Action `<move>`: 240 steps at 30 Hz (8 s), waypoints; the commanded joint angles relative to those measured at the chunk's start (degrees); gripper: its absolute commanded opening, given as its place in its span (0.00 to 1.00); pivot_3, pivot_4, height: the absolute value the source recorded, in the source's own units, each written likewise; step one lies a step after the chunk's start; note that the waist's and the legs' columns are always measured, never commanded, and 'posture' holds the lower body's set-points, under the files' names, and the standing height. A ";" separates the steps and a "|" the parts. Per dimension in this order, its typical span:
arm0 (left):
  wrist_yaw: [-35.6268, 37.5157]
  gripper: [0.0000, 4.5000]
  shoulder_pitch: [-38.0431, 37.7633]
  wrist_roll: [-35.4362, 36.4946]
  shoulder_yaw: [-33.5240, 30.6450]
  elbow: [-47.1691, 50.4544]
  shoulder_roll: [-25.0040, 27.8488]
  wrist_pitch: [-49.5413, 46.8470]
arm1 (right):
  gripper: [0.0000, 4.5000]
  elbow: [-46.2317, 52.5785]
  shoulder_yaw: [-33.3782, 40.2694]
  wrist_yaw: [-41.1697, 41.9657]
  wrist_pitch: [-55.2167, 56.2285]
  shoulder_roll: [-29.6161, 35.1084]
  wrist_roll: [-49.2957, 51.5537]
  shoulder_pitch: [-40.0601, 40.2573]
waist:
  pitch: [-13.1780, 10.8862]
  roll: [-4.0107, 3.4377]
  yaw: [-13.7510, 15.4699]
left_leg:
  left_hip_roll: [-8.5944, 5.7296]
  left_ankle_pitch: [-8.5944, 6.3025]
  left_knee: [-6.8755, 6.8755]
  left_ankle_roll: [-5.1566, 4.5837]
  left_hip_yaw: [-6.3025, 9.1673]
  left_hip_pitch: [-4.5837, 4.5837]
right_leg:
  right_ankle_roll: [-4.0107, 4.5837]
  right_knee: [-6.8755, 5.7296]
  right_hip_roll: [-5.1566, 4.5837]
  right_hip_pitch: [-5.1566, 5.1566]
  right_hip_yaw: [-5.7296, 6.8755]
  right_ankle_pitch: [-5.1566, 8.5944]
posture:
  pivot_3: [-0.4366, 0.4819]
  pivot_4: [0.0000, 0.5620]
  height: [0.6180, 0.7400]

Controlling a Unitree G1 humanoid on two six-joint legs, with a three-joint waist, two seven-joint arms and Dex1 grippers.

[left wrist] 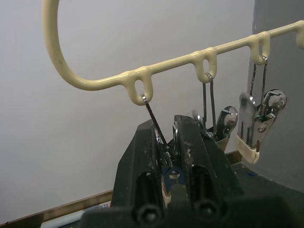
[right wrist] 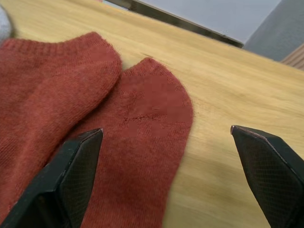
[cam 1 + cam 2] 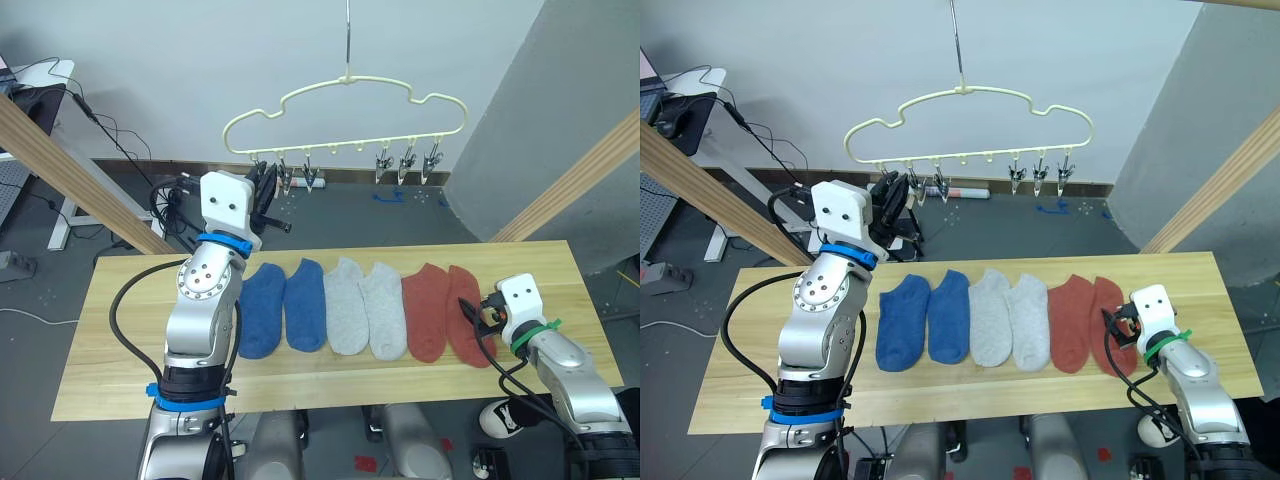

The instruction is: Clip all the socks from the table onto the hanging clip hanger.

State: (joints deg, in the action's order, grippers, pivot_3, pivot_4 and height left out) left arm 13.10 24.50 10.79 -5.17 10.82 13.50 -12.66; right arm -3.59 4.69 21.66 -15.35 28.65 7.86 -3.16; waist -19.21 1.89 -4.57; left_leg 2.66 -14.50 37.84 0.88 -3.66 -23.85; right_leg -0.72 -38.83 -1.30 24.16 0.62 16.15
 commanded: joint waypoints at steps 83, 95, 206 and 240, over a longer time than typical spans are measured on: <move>6.92 0.33 1.32 26.40 -4.21 11.17 5.73 -25.87 | 0.00 5.25 -21.58 16.51 6.79 -21.77 1.88 -28.17 | -1.16 -0.08 1.80 | 0.02 0.07 0.03 0.32 0.27 -0.04 | 0.08 -0.09 -0.06 0.01 0.24 -0.07 | 0.37 0.66 1.00; 7.01 0.55 -2.86 23.08 -4.65 13.57 8.61 -23.59 | 0.30 4.61 -22.69 16.83 4.67 -21.55 0.86 -27.63 | -1.16 -0.09 1.78 | 0.03 0.07 0.02 0.32 0.28 -0.04 | 0.09 -0.10 -0.06 0.02 0.24 -0.07 | 0.38 0.66 1.00; -9.75 0.55 5.06 -12.61 7.26 -8.79 -10.29 11.82 | 0.38 41.36 -3.16 12.18 -19.33 2.72 19.94 -14.04 | -1.22 -0.05 1.23 | -0.03 0.03 0.05 0.27 0.22 -0.12 | 0.06 -0.03 -0.07 0.01 0.24 -0.06 | 0.29 0.66 1.00; -0.54 0.06 4.46 -3.01 5.22 -5.01 -6.57 6.21 | 0.90 11.65 -10.33 -1.81 -3.45 -2.72 -3.15 -2.75 | -1.22 -0.05 1.31 | -0.01 0.05 0.06 0.30 0.16 -0.06 | -0.20 -0.09 -0.06 0.02 0.19 0.10 | 0.33 0.68 1.00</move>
State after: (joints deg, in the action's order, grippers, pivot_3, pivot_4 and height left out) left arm 12.08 28.72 6.62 0.61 2.95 6.77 -5.90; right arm 9.92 -6.70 20.95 -23.11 26.19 6.18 -5.61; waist -20.43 1.83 -3.27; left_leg 2.64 -14.45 37.91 1.18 -3.51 -23.91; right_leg -0.93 -38.92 -1.36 24.17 0.80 16.25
